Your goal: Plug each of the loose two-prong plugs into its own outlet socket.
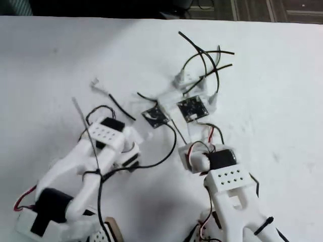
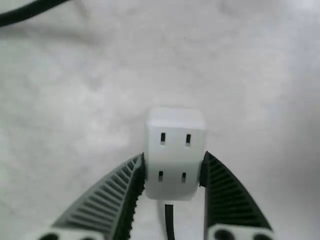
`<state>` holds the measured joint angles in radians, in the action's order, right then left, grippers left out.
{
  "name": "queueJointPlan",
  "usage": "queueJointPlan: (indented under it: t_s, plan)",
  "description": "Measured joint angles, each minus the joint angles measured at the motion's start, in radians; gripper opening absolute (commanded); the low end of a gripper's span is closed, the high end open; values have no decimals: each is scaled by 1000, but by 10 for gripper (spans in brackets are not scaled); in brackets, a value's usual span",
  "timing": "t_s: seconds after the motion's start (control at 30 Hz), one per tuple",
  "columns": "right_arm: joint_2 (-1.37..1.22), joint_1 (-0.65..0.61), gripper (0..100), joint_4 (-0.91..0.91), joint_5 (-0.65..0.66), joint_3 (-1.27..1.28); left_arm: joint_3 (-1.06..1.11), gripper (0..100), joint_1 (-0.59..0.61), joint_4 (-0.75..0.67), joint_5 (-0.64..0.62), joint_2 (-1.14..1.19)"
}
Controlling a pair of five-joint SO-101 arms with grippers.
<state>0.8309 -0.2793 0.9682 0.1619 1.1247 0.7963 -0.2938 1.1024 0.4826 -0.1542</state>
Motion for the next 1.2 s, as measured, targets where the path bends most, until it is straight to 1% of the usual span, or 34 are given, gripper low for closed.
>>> queueJointPlan:
  t_s: [0.1,0.27,0.4,0.47,0.53,0.63,0.8,0.9,1.0,1.1,1.2]
  plan:
    - [0,9,18,0,0,0,-41,65,0,2,0,34]
    - [0,11,18,0,0,0,-101,68,0,0,-83,69]
    - [0,11,18,0,0,0,-106,144,-17,5,-112,69]
    - [0,11,18,0,0,0,-114,186,-14,34,-138,69]
    - [0,11,18,0,0,0,-114,204,-12,44,-149,68]
    - [0,11,18,0,0,0,-114,207,-15,91,-153,17]
    - [0,11,18,0,0,0,-114,207,-3,184,-160,-203]
    - [0,11,21,0,0,0,-114,207,58,241,-160,-347]
    - [0,11,21,0,0,0,-107,205,172,285,-160,-463]
    - [0,11,21,0,0,-3,-35,203,305,281,-126,-560]
    - [-3,9,21,9,2,-63,104,203,434,209,-117,-657]
